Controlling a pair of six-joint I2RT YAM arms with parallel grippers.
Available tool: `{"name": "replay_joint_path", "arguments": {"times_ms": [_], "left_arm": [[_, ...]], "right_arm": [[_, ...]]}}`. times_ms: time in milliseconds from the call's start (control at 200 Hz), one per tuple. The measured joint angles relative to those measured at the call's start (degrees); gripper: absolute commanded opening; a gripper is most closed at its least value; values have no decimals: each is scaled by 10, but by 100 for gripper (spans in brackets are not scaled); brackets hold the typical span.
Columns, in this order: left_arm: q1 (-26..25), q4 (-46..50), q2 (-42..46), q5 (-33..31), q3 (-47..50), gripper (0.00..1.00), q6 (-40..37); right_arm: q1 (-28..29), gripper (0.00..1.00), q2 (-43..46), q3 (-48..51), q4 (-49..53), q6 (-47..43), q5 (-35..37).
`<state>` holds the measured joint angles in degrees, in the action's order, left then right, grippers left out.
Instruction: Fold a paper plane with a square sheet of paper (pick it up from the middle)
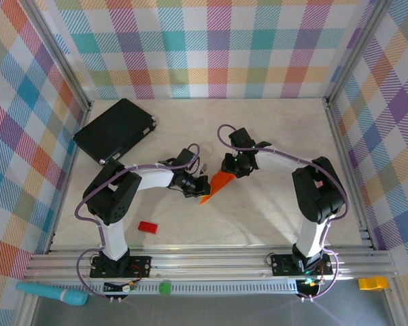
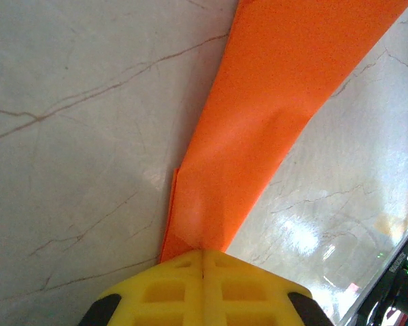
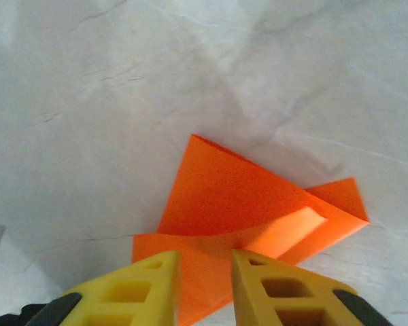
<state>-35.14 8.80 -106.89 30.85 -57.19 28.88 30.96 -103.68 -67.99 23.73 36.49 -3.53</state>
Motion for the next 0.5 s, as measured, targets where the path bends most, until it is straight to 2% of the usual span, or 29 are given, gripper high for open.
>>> {"name": "replay_joint_path", "arguments": {"times_ms": [80,175,310,500], "left_arm": [[0,0,0,0,0,0,0],[0,0,0,0,0,0,0],[0,1,0,0,-1,0,0],[0,1,0,0,-1,0,0]], "right_arm": [[0,50,2,0,20,5,26],[0,60,9,0,40,4,51],[0,62,10,-4,53,5,59],[0,61,-15,-33,59,4,34]]}}
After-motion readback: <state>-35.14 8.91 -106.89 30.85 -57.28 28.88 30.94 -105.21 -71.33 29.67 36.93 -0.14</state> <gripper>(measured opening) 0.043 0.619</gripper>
